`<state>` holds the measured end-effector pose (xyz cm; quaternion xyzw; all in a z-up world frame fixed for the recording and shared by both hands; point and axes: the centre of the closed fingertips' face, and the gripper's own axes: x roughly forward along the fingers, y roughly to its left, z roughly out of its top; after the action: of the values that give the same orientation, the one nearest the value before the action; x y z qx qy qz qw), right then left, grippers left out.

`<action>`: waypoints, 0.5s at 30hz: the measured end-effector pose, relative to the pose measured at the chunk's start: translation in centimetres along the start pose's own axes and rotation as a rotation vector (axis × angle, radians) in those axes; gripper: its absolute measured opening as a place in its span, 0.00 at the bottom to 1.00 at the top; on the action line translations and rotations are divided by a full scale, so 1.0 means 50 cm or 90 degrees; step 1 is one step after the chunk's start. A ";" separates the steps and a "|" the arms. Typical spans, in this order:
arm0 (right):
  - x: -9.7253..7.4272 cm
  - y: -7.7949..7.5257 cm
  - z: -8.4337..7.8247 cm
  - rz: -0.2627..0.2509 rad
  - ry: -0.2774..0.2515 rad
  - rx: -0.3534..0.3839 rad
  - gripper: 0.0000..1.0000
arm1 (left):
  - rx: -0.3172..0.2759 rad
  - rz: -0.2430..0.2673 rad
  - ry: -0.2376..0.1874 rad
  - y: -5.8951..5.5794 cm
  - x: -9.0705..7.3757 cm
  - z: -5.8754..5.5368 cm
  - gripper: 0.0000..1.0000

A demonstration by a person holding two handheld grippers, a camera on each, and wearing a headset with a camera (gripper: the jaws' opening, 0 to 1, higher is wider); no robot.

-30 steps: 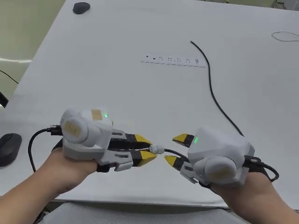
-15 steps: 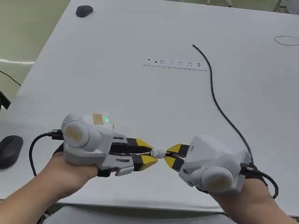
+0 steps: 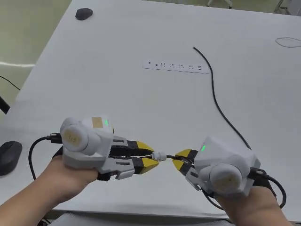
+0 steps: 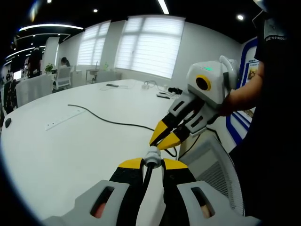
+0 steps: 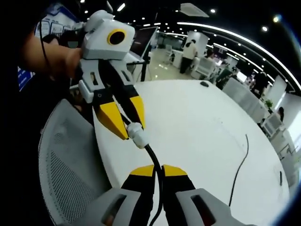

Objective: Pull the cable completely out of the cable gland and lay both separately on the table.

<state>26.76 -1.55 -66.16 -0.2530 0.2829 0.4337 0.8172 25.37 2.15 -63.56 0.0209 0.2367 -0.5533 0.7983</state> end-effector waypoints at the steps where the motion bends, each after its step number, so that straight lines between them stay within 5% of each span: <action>1: 0.000 -0.003 -0.002 0.000 0.001 0.009 0.00 | -0.001 0.000 -0.001 0.000 0.000 0.001 0.15; 5: -0.001 -0.021 -0.018 -0.013 0.009 0.035 0.00 | 0.001 0.000 -0.002 0.003 0.001 0.003 0.15; 15: -0.003 -0.067 -0.071 -0.048 0.000 0.193 0.00 | 0.006 0.005 -0.004 0.008 -0.003 0.006 0.15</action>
<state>28.68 -5.63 -68.00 -0.1369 0.3355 0.3549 0.8618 25.80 2.36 -63.31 0.0240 0.2316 -0.5514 0.8011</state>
